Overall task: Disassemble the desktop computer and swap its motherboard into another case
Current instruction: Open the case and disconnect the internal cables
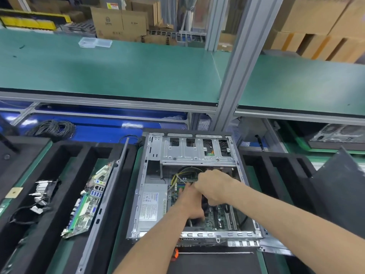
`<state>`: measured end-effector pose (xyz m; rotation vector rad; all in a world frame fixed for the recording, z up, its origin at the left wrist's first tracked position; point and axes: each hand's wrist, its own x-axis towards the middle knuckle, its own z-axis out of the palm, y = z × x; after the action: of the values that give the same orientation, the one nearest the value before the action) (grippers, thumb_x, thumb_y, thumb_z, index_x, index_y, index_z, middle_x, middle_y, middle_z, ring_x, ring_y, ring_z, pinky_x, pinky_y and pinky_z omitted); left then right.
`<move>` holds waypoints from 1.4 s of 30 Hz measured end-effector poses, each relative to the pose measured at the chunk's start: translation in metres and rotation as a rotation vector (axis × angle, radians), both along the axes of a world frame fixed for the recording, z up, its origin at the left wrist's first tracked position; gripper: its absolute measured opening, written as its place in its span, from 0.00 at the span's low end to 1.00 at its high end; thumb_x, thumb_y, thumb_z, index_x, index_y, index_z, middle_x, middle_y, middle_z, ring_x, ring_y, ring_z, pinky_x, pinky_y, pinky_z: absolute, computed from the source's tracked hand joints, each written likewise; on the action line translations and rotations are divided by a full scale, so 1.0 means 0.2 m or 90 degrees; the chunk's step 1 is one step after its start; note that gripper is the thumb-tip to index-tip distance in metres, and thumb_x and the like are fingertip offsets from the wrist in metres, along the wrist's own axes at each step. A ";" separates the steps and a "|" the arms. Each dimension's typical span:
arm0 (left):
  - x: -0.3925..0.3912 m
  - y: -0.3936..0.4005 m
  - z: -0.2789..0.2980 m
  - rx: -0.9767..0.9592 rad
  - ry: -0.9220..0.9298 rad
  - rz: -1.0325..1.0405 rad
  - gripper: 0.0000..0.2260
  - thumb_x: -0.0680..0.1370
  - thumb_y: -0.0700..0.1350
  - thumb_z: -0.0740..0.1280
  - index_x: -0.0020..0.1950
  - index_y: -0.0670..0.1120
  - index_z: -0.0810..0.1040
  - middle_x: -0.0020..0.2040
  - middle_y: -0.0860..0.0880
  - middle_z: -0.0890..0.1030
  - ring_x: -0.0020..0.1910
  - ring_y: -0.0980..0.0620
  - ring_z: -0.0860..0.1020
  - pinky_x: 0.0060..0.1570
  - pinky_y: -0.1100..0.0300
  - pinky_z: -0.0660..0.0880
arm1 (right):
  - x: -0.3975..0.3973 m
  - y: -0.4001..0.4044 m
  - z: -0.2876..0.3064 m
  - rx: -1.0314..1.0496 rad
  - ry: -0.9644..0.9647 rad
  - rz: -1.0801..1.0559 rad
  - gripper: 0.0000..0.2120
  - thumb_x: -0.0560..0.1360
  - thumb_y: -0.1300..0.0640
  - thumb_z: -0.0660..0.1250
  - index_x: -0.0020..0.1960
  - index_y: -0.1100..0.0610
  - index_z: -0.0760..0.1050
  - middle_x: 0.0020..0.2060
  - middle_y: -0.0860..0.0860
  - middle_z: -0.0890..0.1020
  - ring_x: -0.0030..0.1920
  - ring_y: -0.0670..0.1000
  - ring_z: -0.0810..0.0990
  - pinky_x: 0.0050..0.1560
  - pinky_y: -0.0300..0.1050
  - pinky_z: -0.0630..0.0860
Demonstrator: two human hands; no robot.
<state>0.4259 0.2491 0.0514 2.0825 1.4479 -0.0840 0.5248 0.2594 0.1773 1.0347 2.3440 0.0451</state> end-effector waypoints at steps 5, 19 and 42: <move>-0.01 0.00 0.01 0.021 0.013 -0.008 0.44 0.60 0.54 0.81 0.71 0.47 0.66 0.69 0.48 0.68 0.70 0.43 0.63 0.70 0.41 0.64 | 0.07 0.07 0.06 -0.009 0.089 -0.086 0.05 0.70 0.64 0.68 0.41 0.58 0.73 0.35 0.54 0.71 0.35 0.59 0.75 0.32 0.47 0.68; 0.00 -0.02 0.06 -0.016 0.010 0.001 0.40 0.60 0.52 0.83 0.67 0.44 0.72 0.62 0.46 0.73 0.67 0.39 0.69 0.68 0.40 0.70 | -0.01 0.01 0.02 0.009 -0.046 0.112 0.11 0.73 0.58 0.70 0.54 0.60 0.80 0.48 0.58 0.81 0.47 0.61 0.82 0.35 0.50 0.71; 0.00 0.01 0.01 0.061 0.111 -0.075 0.54 0.57 0.60 0.82 0.76 0.45 0.58 0.71 0.45 0.68 0.70 0.41 0.64 0.68 0.41 0.68 | 0.21 0.07 0.04 0.062 -0.058 0.039 0.09 0.75 0.57 0.66 0.55 0.57 0.76 0.49 0.56 0.78 0.48 0.60 0.81 0.38 0.50 0.67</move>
<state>0.4255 0.2505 0.0525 2.2865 1.4537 -0.2540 0.5671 0.2735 0.1859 0.9851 2.3095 0.2285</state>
